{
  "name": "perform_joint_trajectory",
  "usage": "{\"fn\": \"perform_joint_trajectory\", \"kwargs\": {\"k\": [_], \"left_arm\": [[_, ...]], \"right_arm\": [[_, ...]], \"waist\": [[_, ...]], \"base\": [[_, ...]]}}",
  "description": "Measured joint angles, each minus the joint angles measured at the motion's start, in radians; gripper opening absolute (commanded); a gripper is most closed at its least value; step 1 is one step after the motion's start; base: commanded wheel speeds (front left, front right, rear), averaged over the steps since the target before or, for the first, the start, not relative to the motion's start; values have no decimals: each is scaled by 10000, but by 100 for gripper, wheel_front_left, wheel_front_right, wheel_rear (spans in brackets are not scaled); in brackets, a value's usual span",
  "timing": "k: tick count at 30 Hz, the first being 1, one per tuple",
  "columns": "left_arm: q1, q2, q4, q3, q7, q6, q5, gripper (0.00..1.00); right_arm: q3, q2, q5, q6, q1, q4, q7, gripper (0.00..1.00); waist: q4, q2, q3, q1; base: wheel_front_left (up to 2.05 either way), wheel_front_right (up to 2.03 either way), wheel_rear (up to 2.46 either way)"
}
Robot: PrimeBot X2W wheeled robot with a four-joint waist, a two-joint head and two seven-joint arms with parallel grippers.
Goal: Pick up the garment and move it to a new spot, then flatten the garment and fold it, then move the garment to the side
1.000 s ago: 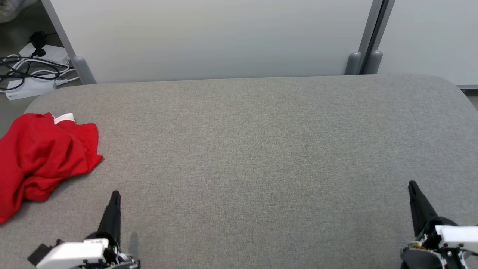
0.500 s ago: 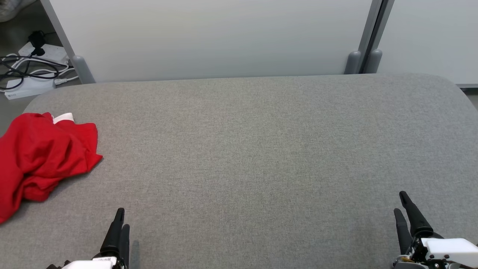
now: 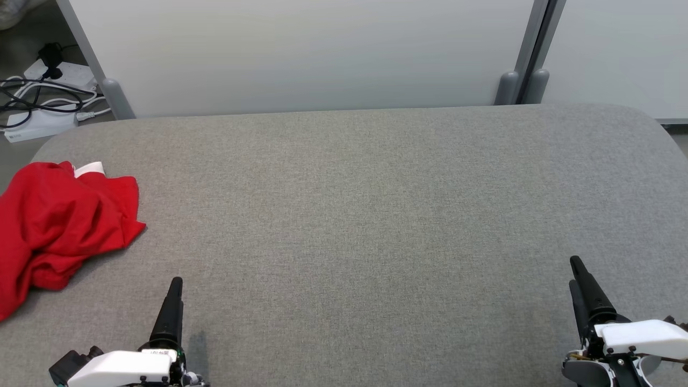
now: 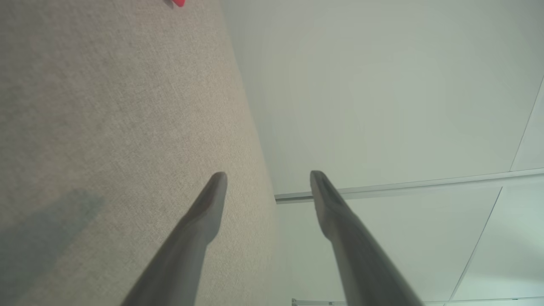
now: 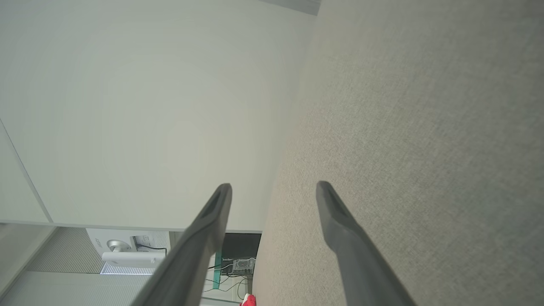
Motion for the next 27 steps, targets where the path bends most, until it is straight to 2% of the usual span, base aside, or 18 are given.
{"fn": "perform_joint_trajectory", "kwargs": {"k": [27], "left_arm": [[-511,136,-207,-52,-736,-13,4103,100]], "right_arm": [[623,-286,-3260,0,-654,-92,-744,100]], "waist": [[-76,0,116,-1]], "base": [[0,0,0]]}}
